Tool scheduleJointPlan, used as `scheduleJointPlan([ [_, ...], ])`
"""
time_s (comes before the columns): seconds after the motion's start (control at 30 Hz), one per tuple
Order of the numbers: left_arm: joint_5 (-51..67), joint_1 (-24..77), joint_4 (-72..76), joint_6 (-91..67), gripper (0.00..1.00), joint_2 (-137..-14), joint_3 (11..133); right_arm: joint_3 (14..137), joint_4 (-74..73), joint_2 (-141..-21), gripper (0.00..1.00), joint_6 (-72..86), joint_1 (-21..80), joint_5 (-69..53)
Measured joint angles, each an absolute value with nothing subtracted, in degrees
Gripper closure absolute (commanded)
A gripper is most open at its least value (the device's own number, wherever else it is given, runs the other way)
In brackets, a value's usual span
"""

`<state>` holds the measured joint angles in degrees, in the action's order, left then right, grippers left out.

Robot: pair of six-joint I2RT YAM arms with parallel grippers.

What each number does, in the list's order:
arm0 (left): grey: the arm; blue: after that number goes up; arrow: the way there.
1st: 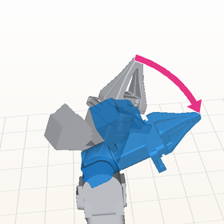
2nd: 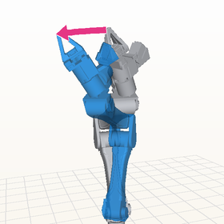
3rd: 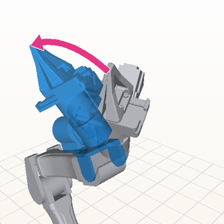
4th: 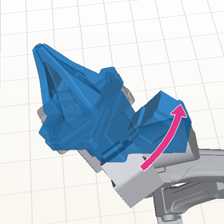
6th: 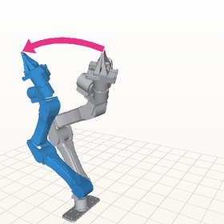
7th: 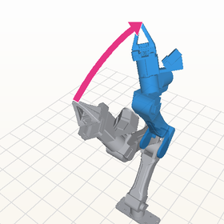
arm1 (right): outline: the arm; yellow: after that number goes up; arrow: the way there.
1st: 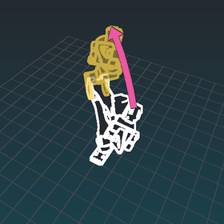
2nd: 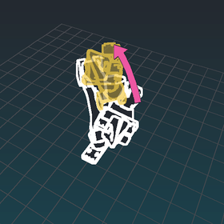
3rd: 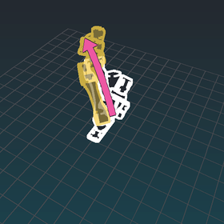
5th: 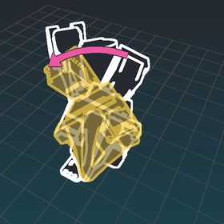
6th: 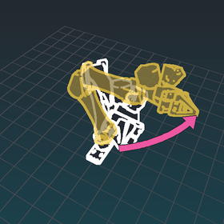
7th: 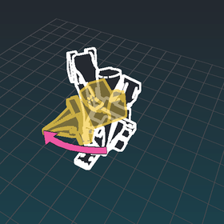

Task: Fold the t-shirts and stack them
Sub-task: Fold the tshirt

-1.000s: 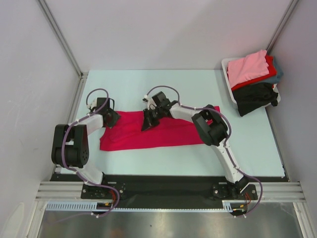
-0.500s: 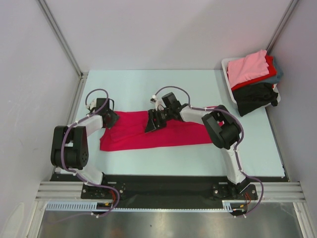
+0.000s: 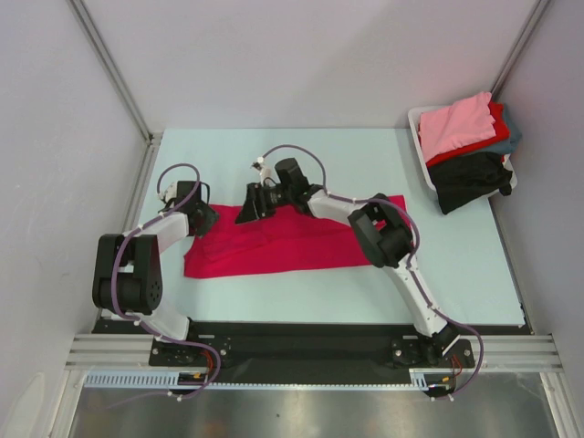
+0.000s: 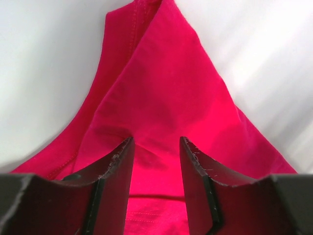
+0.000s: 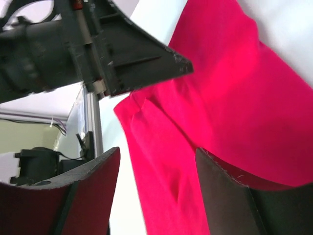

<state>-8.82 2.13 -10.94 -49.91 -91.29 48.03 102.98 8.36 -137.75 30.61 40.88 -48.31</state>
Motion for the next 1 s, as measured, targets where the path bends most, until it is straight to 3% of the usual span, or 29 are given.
scheduleJointPlan([
  [0.37,-8.88,2.13,-13.58,-50.11,0.53,-93.47,49.54,112.75,14.68,-149.60,0.34,37.50,43.72,-51.59],
  [0.63,-8.86,2.13,-15.59,-50.13,0.53,-94.96,51.75,101.27,23.59,-145.14,0.37,38.65,43.88,-55.86],
  [1.0,-8.99,2.13,-15.90,-50.11,0.54,-95.00,51.88,88.66,10.33,-133.10,0.37,26.46,47.07,-61.58],
])
